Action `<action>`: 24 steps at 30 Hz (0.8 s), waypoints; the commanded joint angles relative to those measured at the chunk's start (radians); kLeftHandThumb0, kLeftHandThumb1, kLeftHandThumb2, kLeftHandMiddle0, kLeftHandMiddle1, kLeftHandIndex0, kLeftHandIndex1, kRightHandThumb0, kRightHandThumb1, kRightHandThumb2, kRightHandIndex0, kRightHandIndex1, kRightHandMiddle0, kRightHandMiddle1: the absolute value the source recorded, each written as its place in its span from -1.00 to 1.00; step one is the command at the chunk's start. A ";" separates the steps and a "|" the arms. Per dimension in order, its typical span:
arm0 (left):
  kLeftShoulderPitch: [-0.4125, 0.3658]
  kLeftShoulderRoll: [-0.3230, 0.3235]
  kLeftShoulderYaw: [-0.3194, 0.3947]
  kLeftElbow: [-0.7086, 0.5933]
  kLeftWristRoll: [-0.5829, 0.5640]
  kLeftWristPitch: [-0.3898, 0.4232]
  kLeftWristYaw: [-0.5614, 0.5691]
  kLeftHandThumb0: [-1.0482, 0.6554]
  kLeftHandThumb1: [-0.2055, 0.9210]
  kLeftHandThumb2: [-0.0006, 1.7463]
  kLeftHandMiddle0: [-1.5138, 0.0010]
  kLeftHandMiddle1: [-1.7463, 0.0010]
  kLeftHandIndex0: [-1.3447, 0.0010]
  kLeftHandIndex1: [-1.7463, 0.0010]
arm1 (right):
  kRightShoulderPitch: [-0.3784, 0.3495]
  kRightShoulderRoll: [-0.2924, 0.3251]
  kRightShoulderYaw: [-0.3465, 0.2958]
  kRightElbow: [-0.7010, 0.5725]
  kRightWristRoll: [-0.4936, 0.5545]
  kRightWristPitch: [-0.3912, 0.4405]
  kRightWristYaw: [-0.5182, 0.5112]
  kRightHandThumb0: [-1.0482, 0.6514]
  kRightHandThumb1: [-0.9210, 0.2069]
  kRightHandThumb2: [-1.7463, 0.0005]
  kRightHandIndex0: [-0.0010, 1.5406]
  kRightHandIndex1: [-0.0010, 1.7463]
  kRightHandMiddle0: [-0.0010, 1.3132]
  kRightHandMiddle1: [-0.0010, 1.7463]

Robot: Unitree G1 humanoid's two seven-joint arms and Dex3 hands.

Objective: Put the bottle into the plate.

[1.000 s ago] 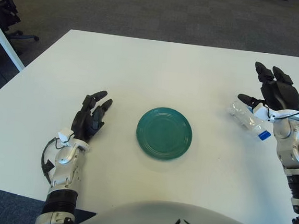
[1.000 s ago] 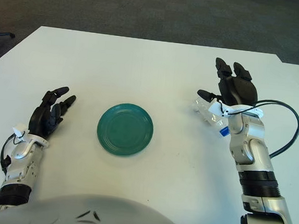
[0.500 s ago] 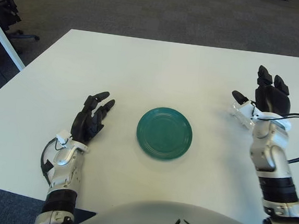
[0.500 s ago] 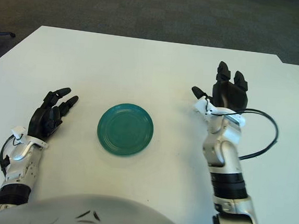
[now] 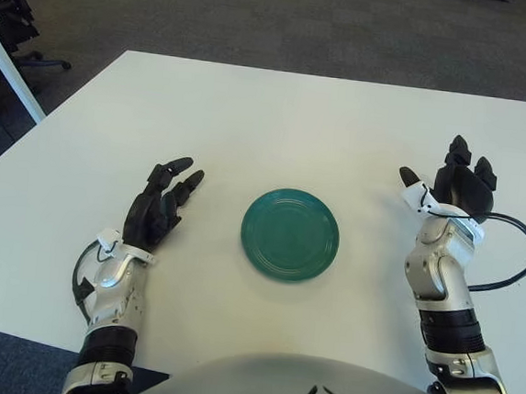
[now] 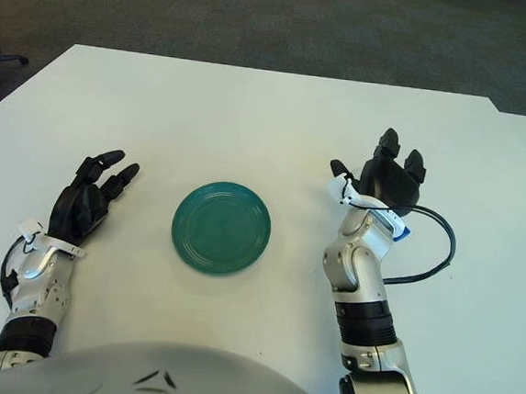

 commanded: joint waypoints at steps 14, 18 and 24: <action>0.007 0.007 0.032 -0.012 -0.039 0.032 -0.028 -0.49 0.99 -0.42 0.46 0.66 0.87 -0.25 | 0.008 -0.059 0.064 0.029 -0.162 0.112 0.050 -1.00 -1.00 0.15 -1.00 -1.00 -1.00 -1.00; 0.006 0.011 0.038 -0.010 -0.044 0.038 -0.035 -0.49 0.99 -0.43 0.46 0.66 0.87 -0.26 | 0.025 -0.079 0.059 0.018 -0.166 0.107 0.068 -1.00 -1.00 0.19 -1.00 -1.00 -1.00 -1.00; 0.005 0.015 0.047 -0.009 -0.049 0.044 -0.045 -0.49 0.99 -0.44 0.46 0.66 0.87 -0.26 | 0.042 -0.110 0.052 -0.003 -0.161 0.097 0.095 -1.00 -1.00 0.22 -1.00 -1.00 -1.00 -1.00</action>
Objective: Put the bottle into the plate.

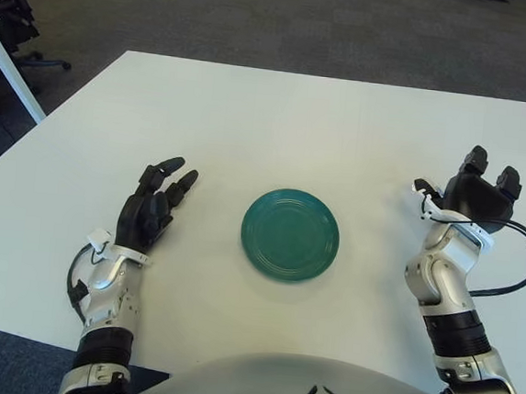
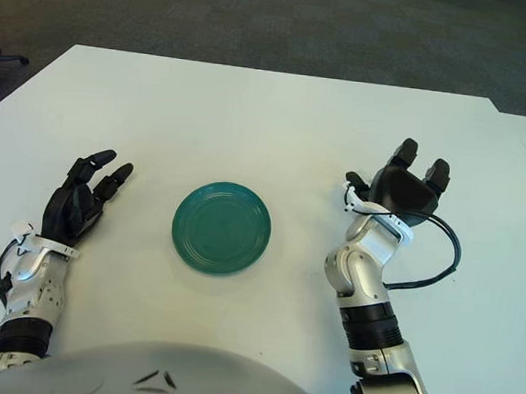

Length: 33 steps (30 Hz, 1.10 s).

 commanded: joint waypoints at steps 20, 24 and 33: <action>0.011 0.026 0.038 -0.030 -0.024 0.041 -0.036 -0.49 1.00 -0.45 0.46 0.66 0.87 -0.25 | 0.067 -0.052 -0.030 -0.024 0.059 -0.048 0.097 -1.00 -1.00 0.27 -0.99 -1.00 -1.00 -1.00; 0.018 0.038 0.051 -0.041 -0.036 0.055 -0.047 -0.49 1.00 -0.45 0.46 0.66 0.87 -0.25 | 0.080 -0.031 -0.027 -0.025 0.087 -0.066 0.079 -1.00 -1.00 0.28 -0.99 -1.00 -1.00 -1.00; 0.035 0.057 0.069 -0.071 -0.059 0.082 -0.062 -0.49 1.00 -0.45 0.46 0.66 0.87 -0.25 | 0.100 0.007 -0.012 -0.030 0.110 -0.102 0.039 -1.00 -1.00 0.28 -0.99 -1.00 -1.00 -1.00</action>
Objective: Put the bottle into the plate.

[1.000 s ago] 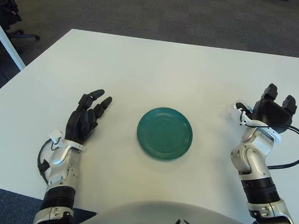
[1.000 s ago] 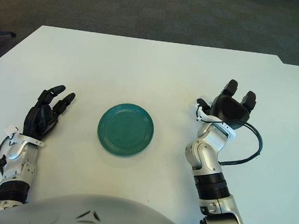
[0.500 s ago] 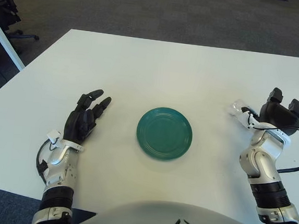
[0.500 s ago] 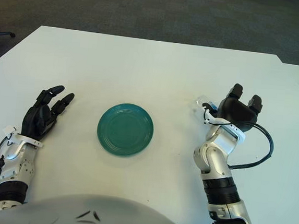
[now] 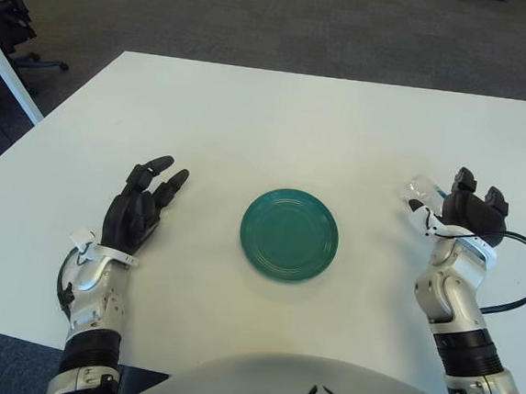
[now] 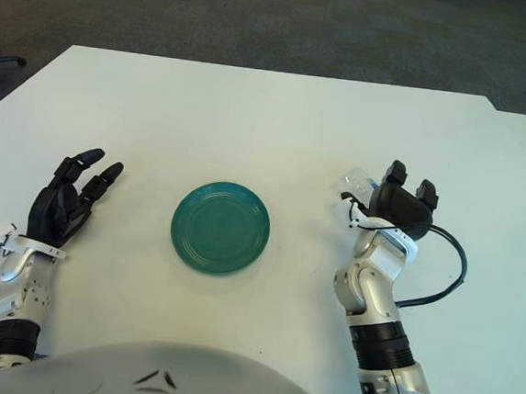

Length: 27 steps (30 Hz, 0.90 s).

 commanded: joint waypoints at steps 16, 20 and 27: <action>0.043 0.026 0.027 -0.077 -0.032 0.051 -0.018 -0.49 1.00 -0.45 0.46 0.66 0.87 -0.25 | 0.008 0.064 0.016 0.024 0.075 -0.087 -0.065 -1.00 -1.00 0.26 -0.99 -1.00 -0.99 -1.00; 0.053 0.024 0.026 -0.097 -0.033 0.059 -0.014 -0.49 1.00 -0.45 0.46 0.66 0.87 -0.25 | -0.002 0.064 0.018 0.042 0.095 -0.103 -0.068 -1.00 -1.00 0.26 -0.99 -1.00 -0.98 -0.99; 0.071 0.019 0.024 -0.141 -0.032 0.077 -0.004 -0.49 1.00 -0.45 0.46 0.66 0.87 -0.25 | -0.004 0.054 0.015 0.040 0.112 -0.129 -0.064 -1.00 -1.00 0.25 -0.97 -0.99 -0.97 -0.98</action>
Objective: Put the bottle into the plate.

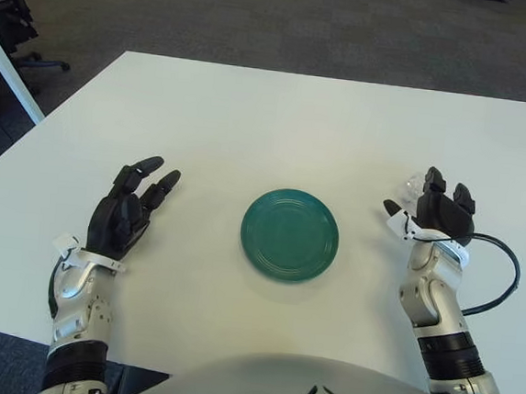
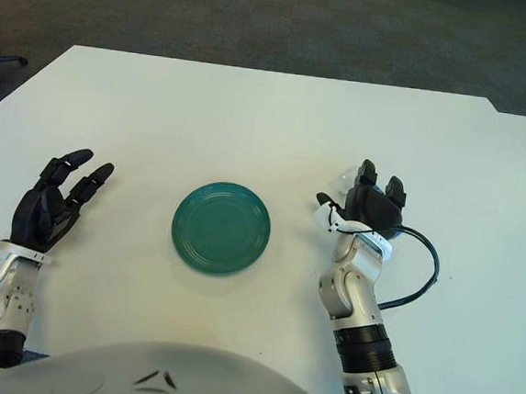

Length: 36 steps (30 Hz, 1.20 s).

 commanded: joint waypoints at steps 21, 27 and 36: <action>0.043 0.000 0.003 -0.112 -0.006 0.055 0.027 -0.49 1.00 -0.45 0.46 0.66 0.87 -0.25 | 0.010 -0.014 -0.029 0.008 0.068 -0.033 -0.012 -1.00 -1.00 0.25 -0.94 -0.99 -0.95 -0.94; 0.052 -0.001 0.002 -0.131 -0.007 0.063 0.031 -0.49 1.00 -0.45 0.46 0.66 0.87 -0.25 | 0.016 -0.016 -0.040 -0.001 0.076 -0.027 -0.011 -1.00 -1.00 0.25 -0.94 -0.99 -0.99 -0.85; 0.065 -0.003 0.002 -0.166 -0.008 0.081 0.041 -0.49 1.00 -0.45 0.46 0.66 0.87 -0.25 | 0.113 0.002 -0.026 -0.118 0.044 -0.005 -0.005 -1.00 -1.00 0.24 -0.92 -0.99 -1.00 -0.76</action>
